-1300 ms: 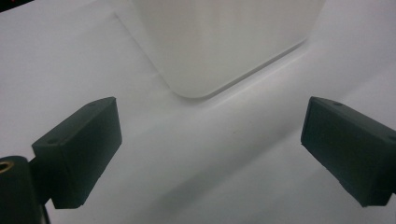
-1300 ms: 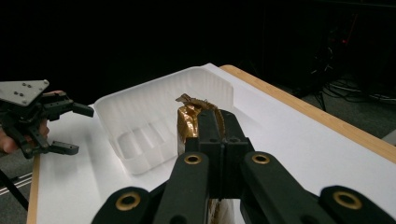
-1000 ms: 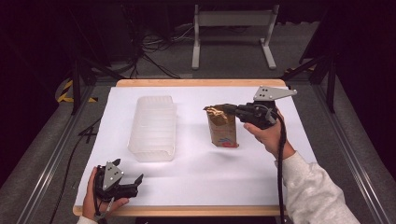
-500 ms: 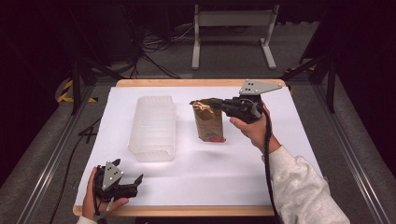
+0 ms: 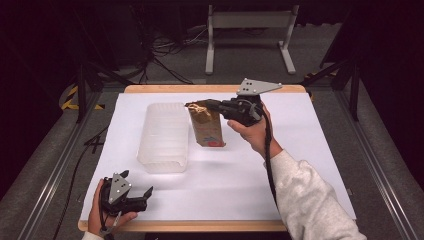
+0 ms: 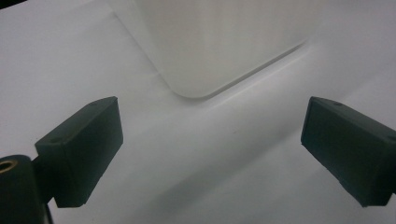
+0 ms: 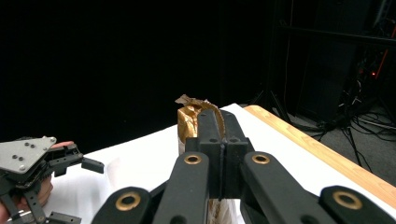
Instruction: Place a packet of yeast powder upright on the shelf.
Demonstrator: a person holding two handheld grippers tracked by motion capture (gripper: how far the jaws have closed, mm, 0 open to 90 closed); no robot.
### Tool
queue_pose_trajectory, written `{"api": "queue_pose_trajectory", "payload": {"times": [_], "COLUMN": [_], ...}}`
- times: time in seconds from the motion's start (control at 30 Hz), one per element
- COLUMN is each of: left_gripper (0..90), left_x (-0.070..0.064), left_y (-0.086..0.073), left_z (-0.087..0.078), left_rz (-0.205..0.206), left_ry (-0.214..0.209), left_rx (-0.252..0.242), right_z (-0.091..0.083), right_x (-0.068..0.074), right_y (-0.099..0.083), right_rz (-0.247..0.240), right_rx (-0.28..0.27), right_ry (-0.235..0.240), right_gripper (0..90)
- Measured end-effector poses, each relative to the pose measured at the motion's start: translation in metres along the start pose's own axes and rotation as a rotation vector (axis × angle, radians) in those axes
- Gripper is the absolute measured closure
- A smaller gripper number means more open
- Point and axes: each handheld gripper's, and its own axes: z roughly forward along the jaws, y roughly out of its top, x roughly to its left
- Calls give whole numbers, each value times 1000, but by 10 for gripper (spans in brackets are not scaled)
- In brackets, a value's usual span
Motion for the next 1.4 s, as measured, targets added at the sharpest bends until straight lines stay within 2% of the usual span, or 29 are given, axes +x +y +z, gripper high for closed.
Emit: {"api": "queue_pose_trajectory", "payload": {"times": [0.53, 0.67, 0.7, 0.77, 1.13, 1.4], "left_gripper": [64, 64, 64, 64, 64, 64], "left_x": [1, 1, 1, 1, 2, 2], "left_y": [-1, -1, -1, -1, -1, -2], "left_z": [-1, -1, -1, -1, -1, -1], "left_rz": [-3, 0, -1, -1, 1, 5], "left_ry": [-10, -11, -13, -16, -21, -27], "left_rx": [-4, -7, -7, -8, -10, -6], "right_z": [52, 60, 67, 72, 105, 117], "right_x": [14, 16, 18, 19, 39, 44], "right_y": [11, 14, 16, 16, 16, 5], "right_rz": [-4, -8, -8, 1, -23, -18], "right_rx": [-15, -17, -22, -22, 7, 22], "right_ry": [54, 50, 47, 59, 77, 94], "right_gripper": [898, 898, 898, 898, 898, 897]}}
